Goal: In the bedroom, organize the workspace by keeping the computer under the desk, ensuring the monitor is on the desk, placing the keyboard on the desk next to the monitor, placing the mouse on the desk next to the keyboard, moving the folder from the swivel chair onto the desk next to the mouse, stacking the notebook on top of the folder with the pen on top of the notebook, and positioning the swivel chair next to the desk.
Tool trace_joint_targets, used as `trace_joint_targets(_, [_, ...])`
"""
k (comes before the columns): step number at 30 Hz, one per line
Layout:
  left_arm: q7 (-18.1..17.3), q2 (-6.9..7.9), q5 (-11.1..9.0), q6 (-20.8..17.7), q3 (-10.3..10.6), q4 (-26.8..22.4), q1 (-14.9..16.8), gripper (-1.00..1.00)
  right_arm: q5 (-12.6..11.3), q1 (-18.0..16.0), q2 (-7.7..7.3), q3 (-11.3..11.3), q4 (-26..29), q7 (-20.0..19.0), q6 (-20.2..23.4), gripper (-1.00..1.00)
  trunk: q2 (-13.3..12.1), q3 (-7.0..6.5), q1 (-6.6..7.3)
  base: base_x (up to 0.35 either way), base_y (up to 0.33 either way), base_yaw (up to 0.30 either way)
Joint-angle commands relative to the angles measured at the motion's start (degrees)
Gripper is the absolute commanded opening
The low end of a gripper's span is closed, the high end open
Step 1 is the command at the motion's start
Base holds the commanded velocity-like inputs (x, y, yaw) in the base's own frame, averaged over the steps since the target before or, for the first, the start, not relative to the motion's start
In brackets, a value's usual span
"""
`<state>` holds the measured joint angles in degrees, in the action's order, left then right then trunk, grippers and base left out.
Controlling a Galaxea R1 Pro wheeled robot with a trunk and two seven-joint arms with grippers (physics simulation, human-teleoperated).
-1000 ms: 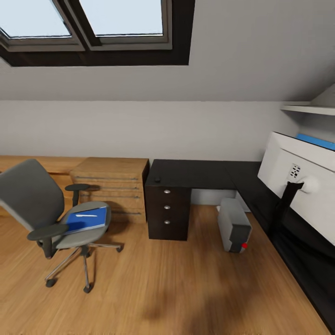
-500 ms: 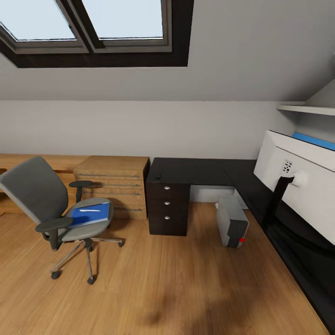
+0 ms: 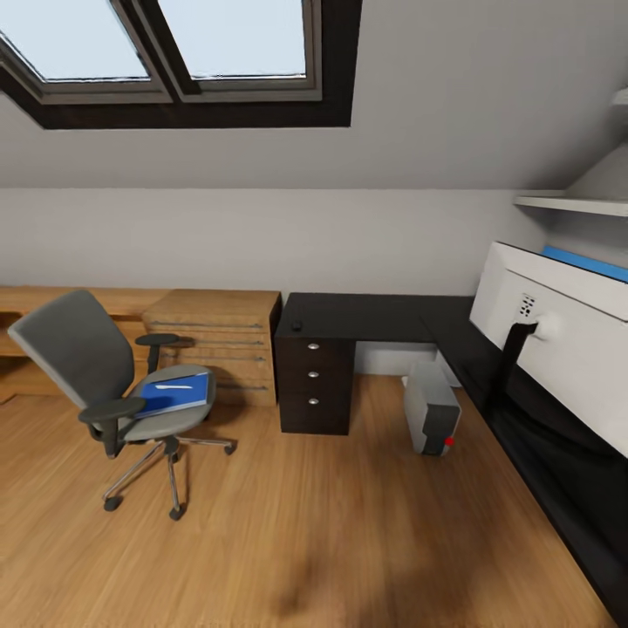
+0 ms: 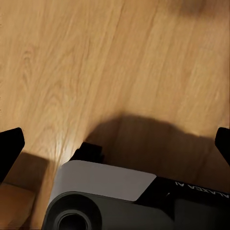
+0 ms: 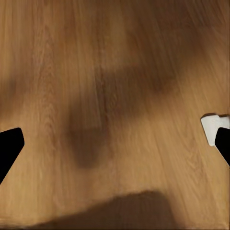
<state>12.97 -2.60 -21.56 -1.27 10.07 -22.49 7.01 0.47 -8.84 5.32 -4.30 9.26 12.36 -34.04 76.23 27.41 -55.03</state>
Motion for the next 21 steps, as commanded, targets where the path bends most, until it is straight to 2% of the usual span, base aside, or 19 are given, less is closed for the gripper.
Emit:
trace_joint_targets(1, [0.47, 0.05, -0.42, -0.13, 0.48, -0.1, 0.02, 1.0, 0.06, -0.02, 0.04, -0.42, -0.03, -0.14, -0.24, 1.0, 0.03, 0.06, 0.03, -0.307, 0.0, 0.0])
trace_joint_targets(9, [0.47, 0.05, -0.42, -0.13, 0.48, -0.1, 0.02, 1.0, 0.06, -0.03, 0.04, -0.43, -0.03, -0.14, -0.24, 1.0, 0.03, 0.06, 0.03, -0.322, -0.061, 0.0])
trace_joint_targets(21, [0.47, 0.06, -0.42, -0.13, 0.48, -0.1, 0.02, 1.0, 0.06, -0.03, 0.02, -0.42, -0.03, -0.14, -0.24, 1.0, 0.03, 0.06, 0.03, -0.293, -0.196, 0.0])
